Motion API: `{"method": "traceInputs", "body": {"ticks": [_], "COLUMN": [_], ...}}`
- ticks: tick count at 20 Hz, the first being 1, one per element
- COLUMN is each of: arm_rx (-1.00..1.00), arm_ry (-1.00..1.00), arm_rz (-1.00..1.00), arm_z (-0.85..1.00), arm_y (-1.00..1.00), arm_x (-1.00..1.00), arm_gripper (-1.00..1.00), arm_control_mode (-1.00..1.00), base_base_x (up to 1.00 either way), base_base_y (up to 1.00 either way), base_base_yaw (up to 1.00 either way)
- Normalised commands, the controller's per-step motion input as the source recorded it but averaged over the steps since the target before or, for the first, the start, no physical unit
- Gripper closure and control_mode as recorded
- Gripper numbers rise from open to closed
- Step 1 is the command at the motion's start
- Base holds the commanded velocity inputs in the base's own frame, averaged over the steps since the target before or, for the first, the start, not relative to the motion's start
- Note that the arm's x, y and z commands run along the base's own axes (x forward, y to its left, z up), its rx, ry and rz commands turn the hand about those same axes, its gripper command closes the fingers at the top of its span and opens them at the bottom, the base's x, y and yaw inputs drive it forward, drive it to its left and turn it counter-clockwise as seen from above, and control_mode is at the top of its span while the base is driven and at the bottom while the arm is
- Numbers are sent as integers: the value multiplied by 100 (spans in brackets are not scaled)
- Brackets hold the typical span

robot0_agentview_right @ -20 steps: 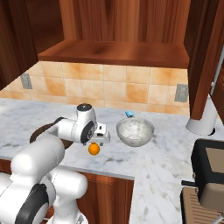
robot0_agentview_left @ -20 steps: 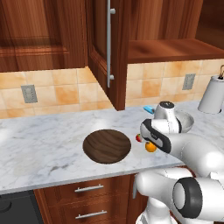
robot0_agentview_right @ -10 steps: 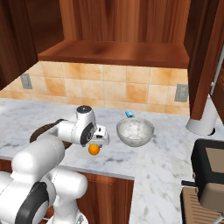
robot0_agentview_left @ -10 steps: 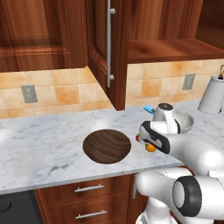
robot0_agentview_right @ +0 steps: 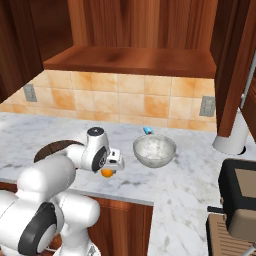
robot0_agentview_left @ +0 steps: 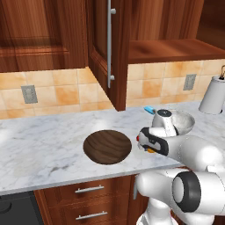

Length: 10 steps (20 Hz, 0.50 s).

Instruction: Pick both bowls and place them on the counter. Then place the tomato in one bowl and place the orange in the other bowl.

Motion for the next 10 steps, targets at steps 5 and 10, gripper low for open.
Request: {"method": "traceInputs", "body": {"ticks": [5,10], "arm_rx": [0,0], "arm_ry": [0,0], "arm_rz": [0,0], "arm_z": [-23,-14], "arm_y": [0,0], "arm_x": [6,0], "arm_gripper": [-100,-100], "arm_control_mode": [-100,-100], "base_base_x": [0,0], "base_base_y": [0,0], "base_base_yaw": [0,0]}}
